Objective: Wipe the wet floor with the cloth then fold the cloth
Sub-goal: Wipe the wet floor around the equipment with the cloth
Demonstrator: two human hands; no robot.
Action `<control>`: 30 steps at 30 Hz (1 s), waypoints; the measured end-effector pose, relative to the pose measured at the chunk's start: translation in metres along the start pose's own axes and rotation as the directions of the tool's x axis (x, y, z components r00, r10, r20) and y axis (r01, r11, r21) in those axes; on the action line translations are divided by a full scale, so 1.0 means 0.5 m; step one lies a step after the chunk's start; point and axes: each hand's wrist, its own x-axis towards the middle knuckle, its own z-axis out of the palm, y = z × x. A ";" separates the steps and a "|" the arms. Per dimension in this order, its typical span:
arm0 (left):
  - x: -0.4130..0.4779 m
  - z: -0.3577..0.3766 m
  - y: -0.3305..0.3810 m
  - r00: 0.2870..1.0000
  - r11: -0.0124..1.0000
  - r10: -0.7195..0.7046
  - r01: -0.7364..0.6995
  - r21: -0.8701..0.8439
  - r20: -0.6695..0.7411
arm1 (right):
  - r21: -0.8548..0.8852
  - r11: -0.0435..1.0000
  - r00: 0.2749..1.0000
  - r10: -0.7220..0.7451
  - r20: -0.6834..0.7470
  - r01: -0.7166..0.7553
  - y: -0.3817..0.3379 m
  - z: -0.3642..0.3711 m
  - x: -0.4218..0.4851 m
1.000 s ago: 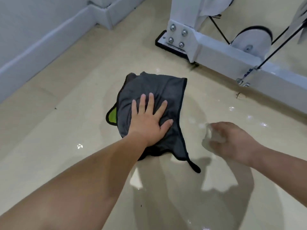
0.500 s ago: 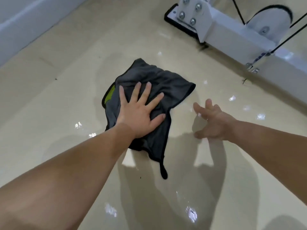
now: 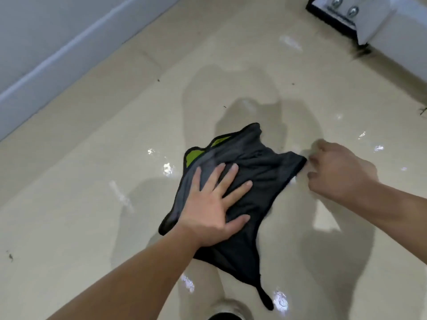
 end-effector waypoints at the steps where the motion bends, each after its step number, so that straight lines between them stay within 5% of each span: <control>1: -0.018 -0.002 -0.045 0.995 0.995 -0.100 0.100 0.009 -0.015 | 0.029 0.998 0.999 -0.048 -0.023 0.048 -0.011 -0.003 0.002; 5: -0.074 -0.007 -0.104 0.824 0.822 -0.567 0.567 -0.061 0.013 | 0.172 0.963 0.978 -0.209 -0.015 0.209 -0.077 -0.020 0.022; 7: -0.079 0.004 -0.047 0.751 0.746 -0.660 0.659 -0.095 0.034 | 0.219 0.954 0.975 -0.219 0.041 0.205 -0.108 -0.022 0.030; 15: -0.010 -0.037 -0.069 0.876 0.876 -0.480 0.482 -0.031 0.037 | -0.026 0.995 0.989 -0.091 0.116 0.095 -0.166 -0.085 0.123; 21: 0.193 -0.114 -0.175 0.862 0.862 -0.507 0.507 -0.001 -0.009 | -0.027 0.998 0.986 0.068 0.150 -0.064 -0.158 -0.143 0.226; 30: 0.442 -0.194 -0.300 0.888 0.891 -0.454 0.452 -0.038 -0.075 | -0.046 0.999 0.976 0.024 0.217 -0.014 -0.157 -0.152 0.286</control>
